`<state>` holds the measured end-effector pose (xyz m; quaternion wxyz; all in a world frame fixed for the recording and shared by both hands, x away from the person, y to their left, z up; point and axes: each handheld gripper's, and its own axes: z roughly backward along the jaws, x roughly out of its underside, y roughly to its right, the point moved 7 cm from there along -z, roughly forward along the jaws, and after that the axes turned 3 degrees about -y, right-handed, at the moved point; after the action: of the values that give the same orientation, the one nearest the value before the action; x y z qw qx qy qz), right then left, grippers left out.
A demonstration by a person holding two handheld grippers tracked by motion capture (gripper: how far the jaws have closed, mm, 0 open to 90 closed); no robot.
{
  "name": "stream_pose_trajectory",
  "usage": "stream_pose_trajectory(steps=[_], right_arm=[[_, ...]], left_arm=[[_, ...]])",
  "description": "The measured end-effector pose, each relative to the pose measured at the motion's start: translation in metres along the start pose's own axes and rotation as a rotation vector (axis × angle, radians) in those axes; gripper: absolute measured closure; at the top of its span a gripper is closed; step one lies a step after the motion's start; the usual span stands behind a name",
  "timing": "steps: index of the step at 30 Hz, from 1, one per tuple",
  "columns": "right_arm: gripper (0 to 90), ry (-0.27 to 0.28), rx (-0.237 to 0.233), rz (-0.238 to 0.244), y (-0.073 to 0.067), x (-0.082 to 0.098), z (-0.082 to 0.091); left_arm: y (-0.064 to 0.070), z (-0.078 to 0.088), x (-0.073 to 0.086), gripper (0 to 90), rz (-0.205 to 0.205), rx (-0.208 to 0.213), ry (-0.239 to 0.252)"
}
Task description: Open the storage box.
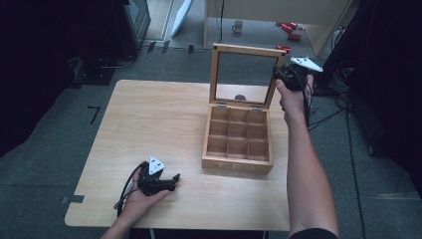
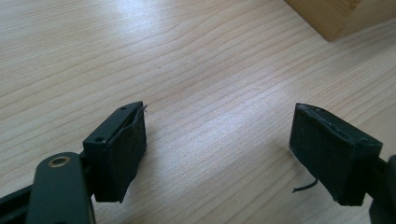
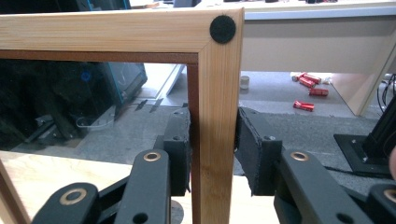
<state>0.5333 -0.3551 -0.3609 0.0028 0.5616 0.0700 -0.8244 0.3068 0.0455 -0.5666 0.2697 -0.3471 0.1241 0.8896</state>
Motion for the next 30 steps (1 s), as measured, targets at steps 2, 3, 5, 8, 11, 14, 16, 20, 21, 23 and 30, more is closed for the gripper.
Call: stream_pose_trajectory(steps=[2,3,5,8,11,14,16,20,21,23,30], right_arm=[[67.4,-0.005,0.006,-0.001,0.000,-0.001,-0.003],[67.4,-0.008,0.010,0.000,0.001,-0.001,-0.005],[67.4,-0.012,0.015,-0.006,0.001,-0.002,-0.008],[67.4,-0.016,0.019,-0.012,0.002,-0.002,-0.012],[67.4,-0.020,0.024,-0.016,0.002,-0.002,-0.015],[67.4,-0.020,0.030,-0.019,0.002,-0.002,-0.016],[67.2,-0.018,0.031,-0.020,0.002,-0.002,-0.016],[66.3,-0.024,0.021,-0.037,0.003,-0.002,-0.017],[65.7,-0.026,0.015,-0.052,0.003,-0.002,-0.017],[65.6,-0.028,0.006,-0.075,0.004,0.000,-0.018],[65.1,-0.046,0.012,-0.075,0.006,0.012,-0.018]], left_arm=[[0.000,0.000,0.000,19.3,0.000,0.000,0.000],[0.000,0.000,0.000,19.4,-0.001,0.000,0.000],[0.000,0.000,0.000,19.4,-0.002,-0.001,0.000],[0.000,0.000,0.000,19.4,-0.004,-0.001,-0.001],[0.000,0.000,0.000,19.4,-0.003,0.003,0.000],[0.000,0.000,0.000,19.4,-0.004,0.007,0.001],[0.000,0.000,0.000,19.4,-0.006,0.012,0.001],[0.001,0.001,0.000,19.4,-0.008,0.017,0.001],[0.001,0.001,0.000,19.4,-0.009,0.017,0.002],[0.001,0.001,0.000,19.4,-0.010,0.018,0.001],[0.001,0.001,0.000,19.3,-0.012,0.020,0.001]])
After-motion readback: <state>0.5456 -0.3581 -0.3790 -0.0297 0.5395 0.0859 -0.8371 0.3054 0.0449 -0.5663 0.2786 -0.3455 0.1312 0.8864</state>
